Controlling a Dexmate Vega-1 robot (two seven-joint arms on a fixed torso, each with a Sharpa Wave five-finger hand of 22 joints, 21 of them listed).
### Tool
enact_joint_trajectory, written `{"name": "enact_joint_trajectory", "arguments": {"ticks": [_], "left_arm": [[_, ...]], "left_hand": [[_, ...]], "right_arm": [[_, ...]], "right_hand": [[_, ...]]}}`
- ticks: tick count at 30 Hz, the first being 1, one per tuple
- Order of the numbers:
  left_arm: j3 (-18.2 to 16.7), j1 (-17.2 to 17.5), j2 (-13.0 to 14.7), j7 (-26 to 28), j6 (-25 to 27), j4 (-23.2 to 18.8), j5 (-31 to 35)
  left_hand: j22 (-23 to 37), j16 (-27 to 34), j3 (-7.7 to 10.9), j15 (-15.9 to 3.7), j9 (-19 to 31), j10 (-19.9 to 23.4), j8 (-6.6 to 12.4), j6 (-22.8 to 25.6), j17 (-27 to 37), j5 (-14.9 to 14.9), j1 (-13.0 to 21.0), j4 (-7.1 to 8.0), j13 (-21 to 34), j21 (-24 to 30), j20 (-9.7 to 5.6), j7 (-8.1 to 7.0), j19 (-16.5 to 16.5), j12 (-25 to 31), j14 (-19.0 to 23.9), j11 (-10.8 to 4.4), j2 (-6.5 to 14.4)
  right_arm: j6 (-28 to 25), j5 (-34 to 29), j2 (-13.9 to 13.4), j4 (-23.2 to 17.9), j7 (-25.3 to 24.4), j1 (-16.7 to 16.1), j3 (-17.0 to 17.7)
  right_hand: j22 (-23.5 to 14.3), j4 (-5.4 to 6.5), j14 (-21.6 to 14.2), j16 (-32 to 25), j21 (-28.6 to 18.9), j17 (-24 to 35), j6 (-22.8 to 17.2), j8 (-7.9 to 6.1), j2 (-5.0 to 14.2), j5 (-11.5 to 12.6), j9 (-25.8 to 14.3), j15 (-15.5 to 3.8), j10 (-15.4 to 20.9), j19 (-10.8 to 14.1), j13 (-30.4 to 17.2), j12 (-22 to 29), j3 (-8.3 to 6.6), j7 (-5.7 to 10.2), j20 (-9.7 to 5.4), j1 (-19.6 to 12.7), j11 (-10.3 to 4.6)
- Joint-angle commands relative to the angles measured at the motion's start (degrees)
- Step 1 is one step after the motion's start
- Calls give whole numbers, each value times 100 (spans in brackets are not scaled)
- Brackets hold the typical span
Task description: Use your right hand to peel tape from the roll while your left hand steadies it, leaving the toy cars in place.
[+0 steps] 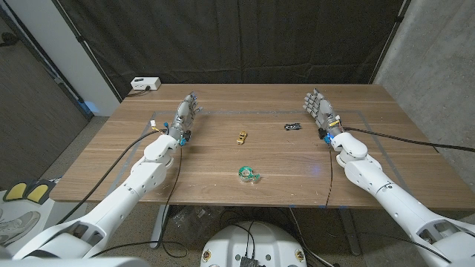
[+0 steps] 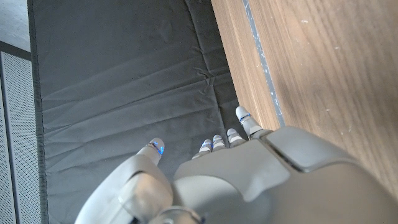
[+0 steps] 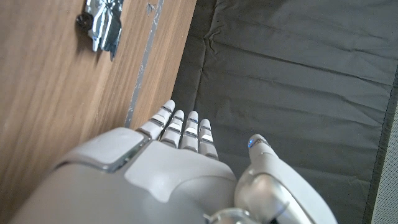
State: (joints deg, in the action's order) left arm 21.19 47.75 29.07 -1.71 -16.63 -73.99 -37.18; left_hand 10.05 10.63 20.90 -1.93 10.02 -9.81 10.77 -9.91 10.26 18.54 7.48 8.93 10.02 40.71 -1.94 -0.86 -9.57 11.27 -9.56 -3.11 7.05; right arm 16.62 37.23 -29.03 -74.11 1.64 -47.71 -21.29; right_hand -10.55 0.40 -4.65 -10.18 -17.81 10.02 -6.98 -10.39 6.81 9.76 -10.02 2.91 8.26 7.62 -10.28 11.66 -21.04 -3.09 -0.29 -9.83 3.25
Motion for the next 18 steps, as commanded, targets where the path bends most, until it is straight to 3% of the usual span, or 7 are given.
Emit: {"name": "enact_joint_trajectory", "arguments": {"ticks": [1,2,3,4,8,18], "left_arm": [[91,-90,78,240,-105,-41,414],[112,-98,104,291,-133,-70,514],[128,-102,124,339,-163,-100,601],[145,-113,137,361,-212,-112,681],[228,-159,240,424,-336,-204,1018],[355,-163,552,302,-547,-598,1551]], "left_hand": [[30,61,57,77,29,-84,96,-262,-17,-104,336,-287,31,-12,103,-289,-531,68,-136,112,-37],[34,64,102,224,32,80,110,-128,-17,-181,506,-412,37,-52,395,-363,-521,106,-50,137,-64],[37,66,130,273,34,122,119,-54,-15,-223,594,-474,41,-62,568,-370,-489,110,-11,167,-66],[40,73,156,306,36,215,132,15,-14,-256,666,-525,45,-71,646,-376,-471,136,33,178,-64],[55,169,259,399,44,540,160,283,6,-421,978,-755,59,-71,793,-400,-283,205,445,182,-81],[73,268,316,348,51,942,224,693,41,-593,1166,-887,73,-76,909,-466,-144,285,897,199,-92]], "right_arm": [[-80,-11,24,-2,-28,27,-27],[-83,-15,19,-20,-38,19,-27],[-91,-15,12,-45,-50,7,-24],[-96,-20,4,-73,-66,-6,-22],[-108,-44,-22,-186,-137,-63,-14],[-108,-106,-63,-512,-343,-279,-4]], "right_hand": [[-19,-5,-39,-50,-8,19,-64,-45,12,38,-22,131,38,3,-12,31,2,71,110,-48,-42],[-20,-6,-44,-52,-5,19,-68,-45,13,39,-22,142,40,1,-12,31,3,80,132,-48,-38],[-21,-5,-55,-57,-1,21,-69,-45,15,39,-23,163,38,0,-12,30,7,80,157,-46,-28],[-21,-6,-62,-59,1,22,-72,-45,16,39,-23,173,36,1,-12,29,8,89,171,-45,-31],[-24,-8,-89,-70,8,24,-90,-50,21,40,-25,201,44,4,-13,31,13,162,209,-46,-13],[-28,-15,-112,-74,19,25,-131,-61,30,43,-27,207,72,13,-15,40,18,219,247,-53,-17]]}}
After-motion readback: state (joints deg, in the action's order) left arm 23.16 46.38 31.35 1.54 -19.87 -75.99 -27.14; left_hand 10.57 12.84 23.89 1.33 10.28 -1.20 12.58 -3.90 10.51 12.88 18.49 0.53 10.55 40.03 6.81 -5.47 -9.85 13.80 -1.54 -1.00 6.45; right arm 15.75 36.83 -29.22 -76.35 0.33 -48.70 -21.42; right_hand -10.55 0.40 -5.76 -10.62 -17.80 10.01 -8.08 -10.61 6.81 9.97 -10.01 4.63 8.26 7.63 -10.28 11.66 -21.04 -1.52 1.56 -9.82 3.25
